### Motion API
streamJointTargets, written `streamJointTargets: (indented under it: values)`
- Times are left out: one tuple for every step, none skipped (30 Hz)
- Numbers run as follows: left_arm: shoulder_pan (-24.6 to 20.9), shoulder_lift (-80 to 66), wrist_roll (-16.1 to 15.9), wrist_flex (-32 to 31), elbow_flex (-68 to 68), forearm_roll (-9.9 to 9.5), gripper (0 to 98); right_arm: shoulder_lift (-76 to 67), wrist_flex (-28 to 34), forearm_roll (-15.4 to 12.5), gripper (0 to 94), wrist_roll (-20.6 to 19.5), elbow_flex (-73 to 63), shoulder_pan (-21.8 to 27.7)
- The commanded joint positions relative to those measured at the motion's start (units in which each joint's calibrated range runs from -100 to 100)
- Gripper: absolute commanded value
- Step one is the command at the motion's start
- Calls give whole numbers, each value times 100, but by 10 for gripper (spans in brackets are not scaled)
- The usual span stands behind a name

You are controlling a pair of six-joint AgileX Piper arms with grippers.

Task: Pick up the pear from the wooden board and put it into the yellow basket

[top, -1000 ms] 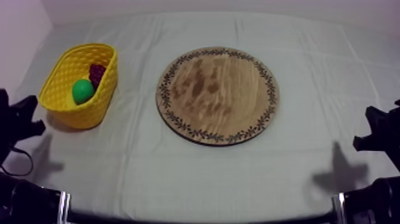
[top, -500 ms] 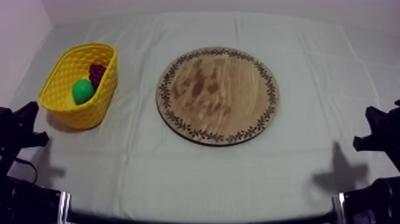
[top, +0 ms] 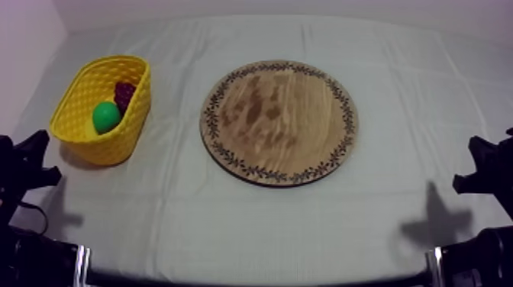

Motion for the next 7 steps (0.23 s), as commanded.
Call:
streamJointTargets:
  values:
    - [-2, 0, 8, 3, 0, -5, 0, 1, -5, 1, 5, 1, 5, -1]
    - [-3, 0, 13, 3, 0, -5, 0, 1, -5, 1, 5, 1, 5, -1]
    - [-3, 0, 18, 3, 0, -5, 0, 1, -5, 1, 5, 1, 5, -1]
    - [-3, 0, 22, 5, 0, -5, 0, 1, -5, 1, 5, 1, 5, -1]
    - [-3, 0, 20, 12, 0, -5, 0, 1, -5, 1, 5, 1, 5, -1]
    - [-3, 0, 15, 19, 0, -6, 0, 1, -5, 1, 5, 1, 5, -1]
    - [-3, 0, 8, 24, 0, -6, 0, 1, -5, 1, 5, 1, 5, -1]
